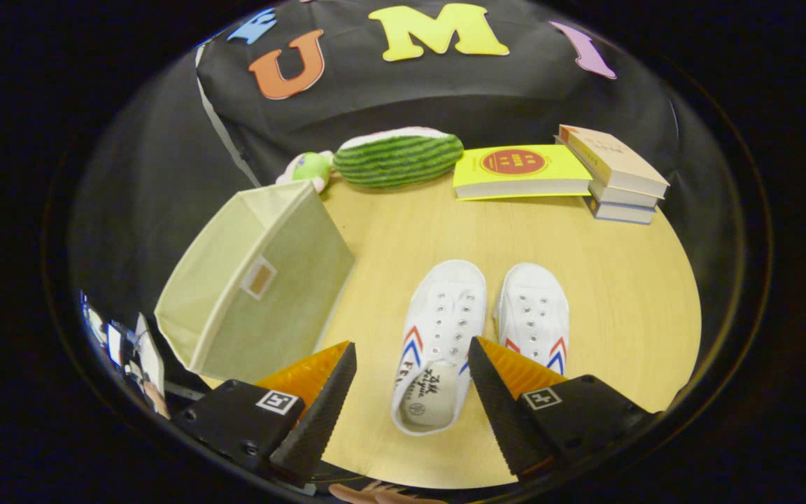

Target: Open the storage box then place both shoes into the box .Put the left shoe in first, then the right shoe, with the right side of both shoes facing outward in a uniform manner.

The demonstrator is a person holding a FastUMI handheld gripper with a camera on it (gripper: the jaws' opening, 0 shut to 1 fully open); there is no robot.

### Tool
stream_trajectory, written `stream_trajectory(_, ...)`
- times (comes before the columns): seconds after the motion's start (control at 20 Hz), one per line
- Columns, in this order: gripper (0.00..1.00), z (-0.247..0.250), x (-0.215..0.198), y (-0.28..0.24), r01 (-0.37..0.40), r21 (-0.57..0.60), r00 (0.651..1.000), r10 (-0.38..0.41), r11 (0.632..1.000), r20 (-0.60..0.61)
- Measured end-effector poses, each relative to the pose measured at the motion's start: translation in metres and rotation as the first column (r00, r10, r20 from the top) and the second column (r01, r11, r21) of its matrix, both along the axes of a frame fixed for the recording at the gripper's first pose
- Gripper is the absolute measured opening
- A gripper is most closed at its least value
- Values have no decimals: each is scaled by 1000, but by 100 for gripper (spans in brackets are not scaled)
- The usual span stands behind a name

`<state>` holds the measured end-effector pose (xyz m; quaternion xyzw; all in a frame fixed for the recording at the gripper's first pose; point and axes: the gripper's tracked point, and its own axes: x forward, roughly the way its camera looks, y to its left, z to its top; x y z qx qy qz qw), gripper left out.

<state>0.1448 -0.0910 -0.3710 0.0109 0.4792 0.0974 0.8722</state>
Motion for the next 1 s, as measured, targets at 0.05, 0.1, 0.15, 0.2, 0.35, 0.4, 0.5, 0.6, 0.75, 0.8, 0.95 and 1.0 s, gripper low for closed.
stream_trajectory(0.05, 100, -8, 1, -11, 7, -47, 1000, -7, 999, -3)
stream_trajectory(0.1, 99, -15, 3, -18, 2, -89, 1000, -3, 996, -4)
stream_trajectory(0.15, 95, -20, 5, -18, -14, -108, 1000, 13, 994, -7)
stream_trajectory(0.2, 92, -29, 5, -16, -32, -110, 999, 30, 993, -25)
stream_trajectory(0.35, 63, -56, -7, -30, 31, -151, 982, -59, 988, -179)
stream_trajectory(0.4, 54, -63, -15, -32, 57, -157, 968, -93, 986, -233)
stream_trajectory(0.5, 39, -74, -12, -29, 70, -141, 950, -109, 988, -292)
stream_trajectory(0.6, 30, -73, -3, -23, 85, -128, 946, -120, 988, -302)
stream_trajectory(0.75, 6, -70, 1, -18, 92, -105, 951, -119, 990, -285)
stream_trajectory(0.8, 5, -66, 4, -12, 90, -62, 958, -103, 994, -268)
stream_trajectory(0.95, 6, -50, 0, 7, 140, 73, 957, -116, 988, -267)
stream_trajectory(1.0, 6, -44, -1, 9, 152, 94, 954, -122, 984, -274)
